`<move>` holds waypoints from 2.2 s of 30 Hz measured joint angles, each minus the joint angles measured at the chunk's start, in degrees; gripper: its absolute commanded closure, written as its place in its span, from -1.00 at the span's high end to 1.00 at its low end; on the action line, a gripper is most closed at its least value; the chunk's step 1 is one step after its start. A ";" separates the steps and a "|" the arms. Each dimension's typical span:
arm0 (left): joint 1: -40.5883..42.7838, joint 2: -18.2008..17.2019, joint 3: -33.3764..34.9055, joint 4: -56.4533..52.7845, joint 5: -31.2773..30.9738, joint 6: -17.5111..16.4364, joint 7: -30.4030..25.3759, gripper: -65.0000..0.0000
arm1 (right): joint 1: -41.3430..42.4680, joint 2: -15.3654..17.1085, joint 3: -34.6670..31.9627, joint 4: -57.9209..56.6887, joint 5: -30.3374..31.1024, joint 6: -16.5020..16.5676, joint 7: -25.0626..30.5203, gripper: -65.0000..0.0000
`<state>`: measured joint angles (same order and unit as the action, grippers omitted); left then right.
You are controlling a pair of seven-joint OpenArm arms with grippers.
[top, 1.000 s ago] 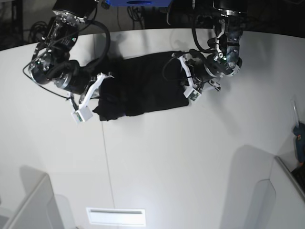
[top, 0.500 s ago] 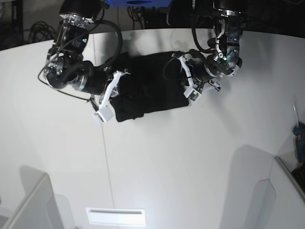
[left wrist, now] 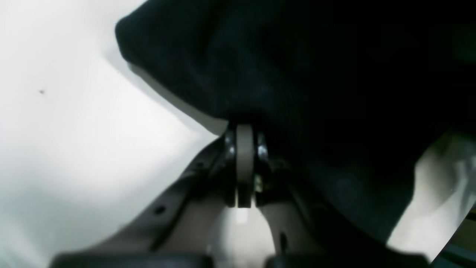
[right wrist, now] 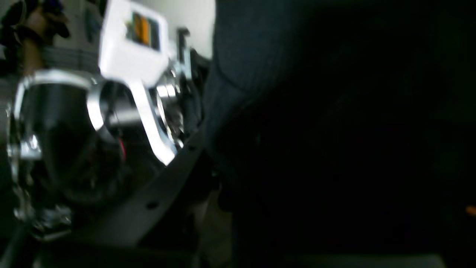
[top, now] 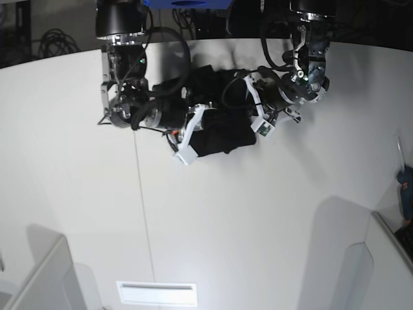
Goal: Fold the T-shirt properly
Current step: 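Fold the shirt end with the right gripper over toward the left gripper, then release with the left gripper and press the bundle with the right gripper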
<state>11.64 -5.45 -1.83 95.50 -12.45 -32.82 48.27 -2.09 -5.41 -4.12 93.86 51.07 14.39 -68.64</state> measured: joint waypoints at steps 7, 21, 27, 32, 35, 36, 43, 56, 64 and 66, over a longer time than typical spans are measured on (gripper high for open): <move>0.15 -0.11 -0.11 0.02 -0.09 0.00 -0.07 -1.00 | 1.95 1.38 -5.62 -8.09 0.00 -2.95 7.72 -1.00; 2.91 -0.33 -8.63 4.04 0.42 0.00 2.05 -1.00 | 2.38 3.98 -8.33 -9.62 -0.04 -6.69 11.96 -1.00; 4.61 -0.15 -13.29 5.70 0.46 -2.14 5.92 -1.00 | 2.97 3.98 -8.09 -9.75 0.15 -6.71 11.82 -1.00; 5.79 0.04 -20.79 5.75 0.35 -6.86 6.43 -1.00 | 3.15 3.82 -8.11 -9.73 0.37 -6.73 11.80 -0.30; 6.95 -0.59 -24.57 5.75 0.20 -6.86 6.32 -1.00 | 3.17 3.82 -8.28 -9.44 0.37 -6.73 11.72 -0.12; 7.15 -1.18 -25.09 5.75 0.24 -6.88 6.43 -1.00 | 3.15 3.82 -8.28 -9.03 0.35 -6.75 11.76 -0.13; 8.09 -2.64 -30.93 5.53 0.39 -6.86 6.43 -1.00 | 3.19 3.80 -8.28 -4.98 0.37 -6.91 11.65 -0.13; 7.91 -2.62 -32.28 5.53 0.37 -6.88 6.43 -1.00 | 5.33 1.16 -15.41 -5.09 0.13 -10.62 11.91 -0.13; 7.91 -2.62 -32.39 5.53 0.35 -6.86 6.40 -1.00 | 7.30 2.97 -23.17 5.11 1.05 -12.55 11.91 -0.13; 7.93 -2.69 -32.63 5.51 0.42 -6.86 6.40 -1.00 | 7.48 6.71 -22.38 10.01 0.59 -12.74 12.28 -0.13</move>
<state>19.57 -8.14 -34.46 101.01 -12.03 -39.68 54.68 5.39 1.30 -26.50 103.88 51.66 1.65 -56.36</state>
